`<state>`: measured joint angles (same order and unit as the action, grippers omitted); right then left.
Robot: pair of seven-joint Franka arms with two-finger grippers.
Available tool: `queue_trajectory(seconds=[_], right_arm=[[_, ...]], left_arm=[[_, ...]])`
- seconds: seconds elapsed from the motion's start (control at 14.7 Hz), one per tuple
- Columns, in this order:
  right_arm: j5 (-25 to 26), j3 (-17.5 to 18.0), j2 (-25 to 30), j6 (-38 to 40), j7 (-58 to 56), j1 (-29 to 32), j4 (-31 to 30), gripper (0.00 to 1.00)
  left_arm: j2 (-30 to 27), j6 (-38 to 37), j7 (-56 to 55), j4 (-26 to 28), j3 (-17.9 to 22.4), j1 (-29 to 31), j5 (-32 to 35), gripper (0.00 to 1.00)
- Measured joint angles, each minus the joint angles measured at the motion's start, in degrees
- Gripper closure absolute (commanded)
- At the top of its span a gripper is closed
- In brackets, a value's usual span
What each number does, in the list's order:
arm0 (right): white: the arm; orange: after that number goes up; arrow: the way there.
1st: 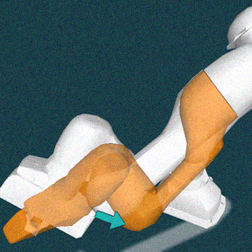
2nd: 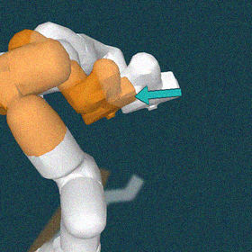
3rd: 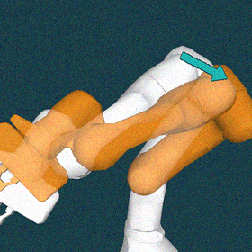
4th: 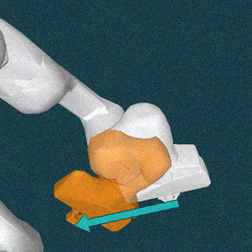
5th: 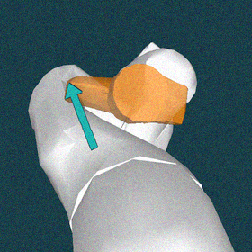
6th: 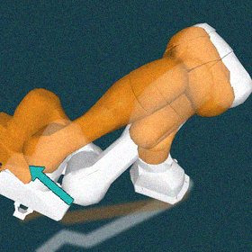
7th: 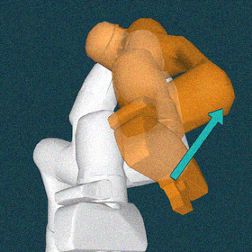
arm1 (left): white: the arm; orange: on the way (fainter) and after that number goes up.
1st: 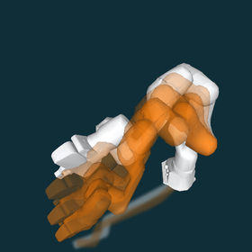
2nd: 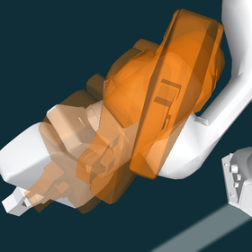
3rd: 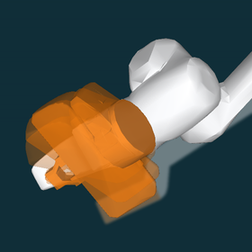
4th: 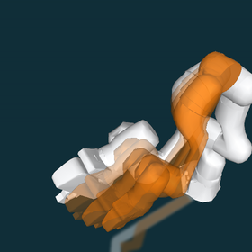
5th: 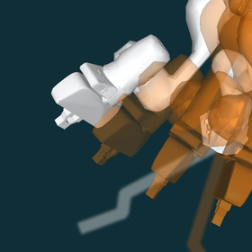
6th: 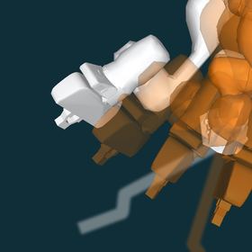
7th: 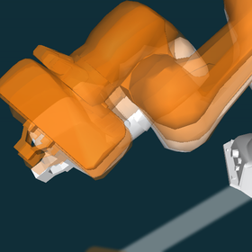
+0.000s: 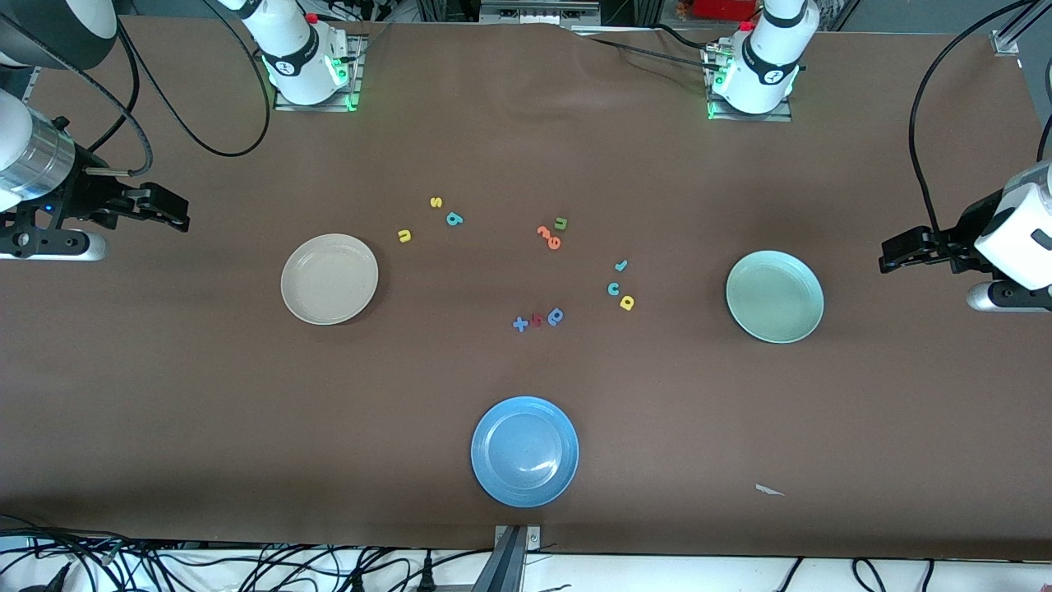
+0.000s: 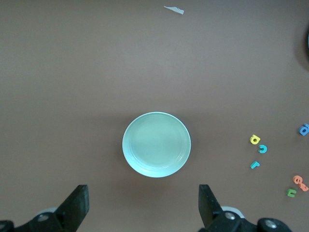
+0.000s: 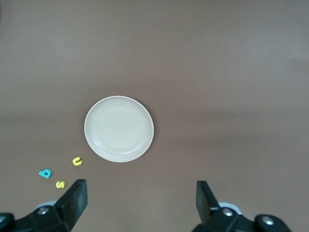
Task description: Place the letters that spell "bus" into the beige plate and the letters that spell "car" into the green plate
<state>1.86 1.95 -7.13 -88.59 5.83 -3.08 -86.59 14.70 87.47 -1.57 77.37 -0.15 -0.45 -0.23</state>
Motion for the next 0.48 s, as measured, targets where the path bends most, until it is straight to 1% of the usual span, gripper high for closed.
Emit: queue_trajectory(seconds=[0.48], right_arm=[[-0.56,-0.54,-0.01,0.58,-0.07,0.03,0.0,0.0]], left_arm=[[0.0,0.05,0.0,0.09,0.0,0.0,0.0,0.0]])
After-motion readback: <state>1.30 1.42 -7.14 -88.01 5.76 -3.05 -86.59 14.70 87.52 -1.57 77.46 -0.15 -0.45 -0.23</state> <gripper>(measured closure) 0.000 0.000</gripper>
